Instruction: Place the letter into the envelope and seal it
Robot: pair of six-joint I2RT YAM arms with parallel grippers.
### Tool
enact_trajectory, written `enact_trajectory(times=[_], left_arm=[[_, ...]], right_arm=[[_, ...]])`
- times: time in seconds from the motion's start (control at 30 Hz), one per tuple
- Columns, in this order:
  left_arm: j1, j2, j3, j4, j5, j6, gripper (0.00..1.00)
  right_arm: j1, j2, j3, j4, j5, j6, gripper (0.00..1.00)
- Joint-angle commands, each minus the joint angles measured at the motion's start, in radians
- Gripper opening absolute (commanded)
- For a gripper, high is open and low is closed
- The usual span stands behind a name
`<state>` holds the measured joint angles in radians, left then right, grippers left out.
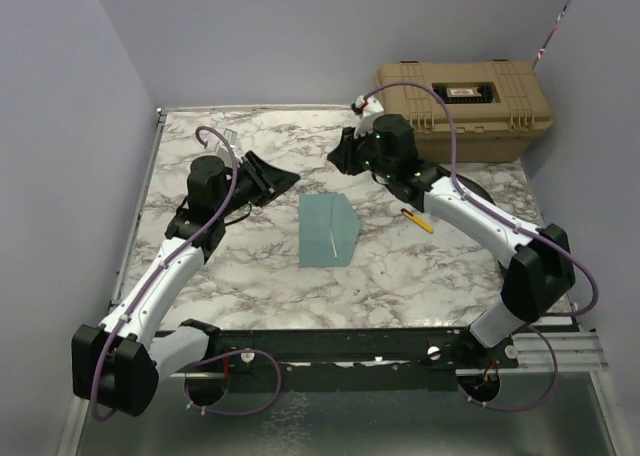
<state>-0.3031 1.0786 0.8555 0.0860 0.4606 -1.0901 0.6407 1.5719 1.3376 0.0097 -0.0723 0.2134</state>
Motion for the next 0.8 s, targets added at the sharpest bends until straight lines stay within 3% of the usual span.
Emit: enact_trajectory(times=[0.0, 0.07, 0.2, 0.33, 0.77], left_arm=[[-0.004, 0.047, -0.122, -0.240, -0.062, 0.318, 0.26], [-0.025, 0.109, -0.153, -0.217, -0.033, 0.329, 0.13], [-0.120, 0.244, -0.169, -0.153, -0.020, 0.373, 0.05], [-0.173, 0.360, -0.156, -0.116, -0.040, 0.403, 0.01], [-0.176, 0.569, -0.158, 0.053, -0.014, 0.366, 0.00]], right_arm=[[0.024, 0.115, -0.048, -0.298, -0.024, 0.047, 0.01], [0.064, 0.147, -0.089, -0.277, -0.009, 0.069, 0.01], [0.126, 0.233, -0.098, -0.268, 0.037, 0.124, 0.01], [0.146, 0.280, -0.093, -0.272, 0.115, 0.153, 0.01], [0.165, 0.320, -0.139, -0.187, 0.190, 0.157, 0.01]])
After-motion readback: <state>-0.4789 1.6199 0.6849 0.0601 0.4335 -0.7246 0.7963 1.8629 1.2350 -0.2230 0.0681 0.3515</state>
